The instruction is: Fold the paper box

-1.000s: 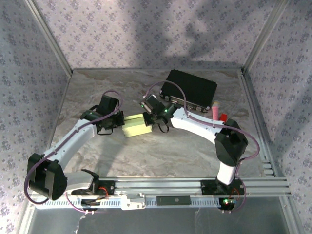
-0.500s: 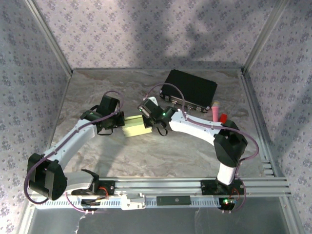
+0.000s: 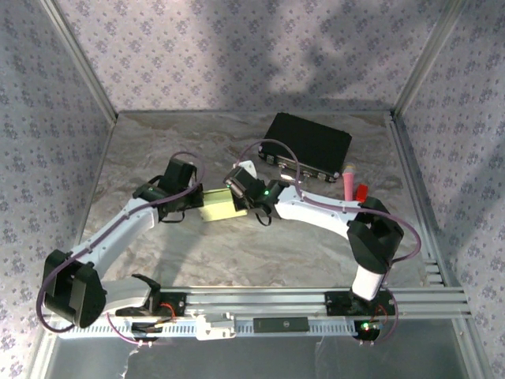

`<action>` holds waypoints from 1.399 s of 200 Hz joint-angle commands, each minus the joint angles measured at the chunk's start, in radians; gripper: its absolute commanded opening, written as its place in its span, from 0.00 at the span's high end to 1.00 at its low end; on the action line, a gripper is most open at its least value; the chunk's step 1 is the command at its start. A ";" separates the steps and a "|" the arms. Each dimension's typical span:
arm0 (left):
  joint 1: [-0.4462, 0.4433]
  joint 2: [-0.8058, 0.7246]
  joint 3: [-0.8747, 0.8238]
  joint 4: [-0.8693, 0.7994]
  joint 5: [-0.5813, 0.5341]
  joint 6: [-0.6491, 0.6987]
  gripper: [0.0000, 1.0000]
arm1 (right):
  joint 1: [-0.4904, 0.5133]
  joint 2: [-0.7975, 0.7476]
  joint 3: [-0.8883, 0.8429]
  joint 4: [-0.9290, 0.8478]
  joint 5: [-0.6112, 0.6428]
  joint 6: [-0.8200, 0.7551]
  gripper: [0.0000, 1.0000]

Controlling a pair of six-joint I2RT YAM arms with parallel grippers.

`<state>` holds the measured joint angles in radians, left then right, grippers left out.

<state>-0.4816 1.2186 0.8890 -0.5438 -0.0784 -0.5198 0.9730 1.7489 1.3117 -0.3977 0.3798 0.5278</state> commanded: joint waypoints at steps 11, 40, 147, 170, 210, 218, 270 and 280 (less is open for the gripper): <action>-0.029 -0.041 -0.051 0.056 0.014 0.016 1.00 | 0.029 -0.023 -0.049 0.040 -0.007 -0.001 1.00; -0.046 -0.081 -0.100 0.091 -0.019 0.018 1.00 | 0.042 -0.037 -0.086 0.072 0.018 -0.004 1.00; -0.110 -0.143 -0.236 0.174 -0.139 0.018 1.00 | 0.054 -0.074 -0.083 0.033 0.021 0.021 0.92; -0.115 -0.161 -0.235 0.170 -0.155 0.018 1.00 | 0.057 -0.122 -0.078 0.012 0.013 0.024 0.75; -0.125 -0.159 -0.231 0.169 -0.168 0.018 1.00 | 0.057 -0.230 -0.098 0.009 -0.027 0.055 0.58; -0.128 -0.159 -0.231 0.170 -0.170 0.019 1.00 | 0.054 -0.249 -0.107 0.015 -0.028 0.066 0.57; -0.135 -0.146 -0.220 0.165 -0.174 0.020 1.00 | -0.099 -0.239 -0.111 0.119 -0.171 0.166 0.77; -0.137 -0.145 -0.217 0.164 -0.177 0.017 1.00 | -0.115 -0.211 -0.102 0.127 -0.191 0.171 0.81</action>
<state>-0.6079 1.0676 0.6643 -0.3447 -0.2440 -0.5083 0.9012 1.4891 1.2133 -0.3164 0.2684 0.6521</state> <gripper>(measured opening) 0.064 0.230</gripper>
